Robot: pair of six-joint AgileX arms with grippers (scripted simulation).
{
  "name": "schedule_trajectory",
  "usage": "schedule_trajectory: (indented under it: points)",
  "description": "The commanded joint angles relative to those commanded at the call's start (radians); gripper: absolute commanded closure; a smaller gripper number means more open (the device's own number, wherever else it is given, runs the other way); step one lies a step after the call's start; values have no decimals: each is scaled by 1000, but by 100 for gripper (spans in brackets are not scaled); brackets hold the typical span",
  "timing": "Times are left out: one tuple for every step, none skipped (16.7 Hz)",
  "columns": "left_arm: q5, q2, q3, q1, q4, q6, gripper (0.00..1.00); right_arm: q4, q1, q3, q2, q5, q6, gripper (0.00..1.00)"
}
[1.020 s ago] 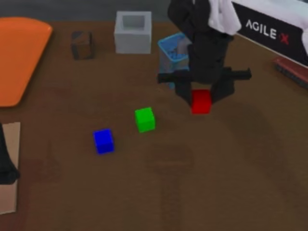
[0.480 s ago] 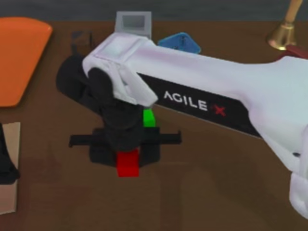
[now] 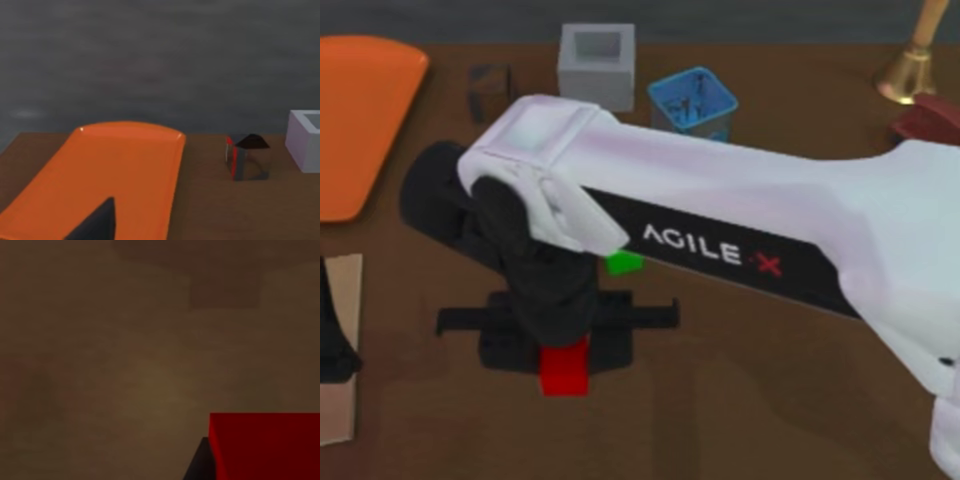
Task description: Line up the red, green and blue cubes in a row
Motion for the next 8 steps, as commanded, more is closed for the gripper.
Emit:
schedule_trajectory:
  points:
    - [0,0,0,0,0,0,0,14,0,-13,2,0,-1,100]
    - [0,0,0,0,0,0,0,38,1,-35,5,1,-1,100]
    - [0,0,0,0,0,0,0,71,1,-62,11,1,-1,100]
    - [0,0,0,0,0,0,0,113,1,-92,17,2,0,100]
    - [0,0,0,0,0,0,0,156,1,-124,24,2,0,100]
    - [0,0,0,0,0,0,0,193,1,-153,30,2,1,100]
    - [0,0,0,0,0,0,0,220,2,-178,36,2,1,100]
    - [0,0,0,0,0,0,0,236,3,-193,41,2,1,100]
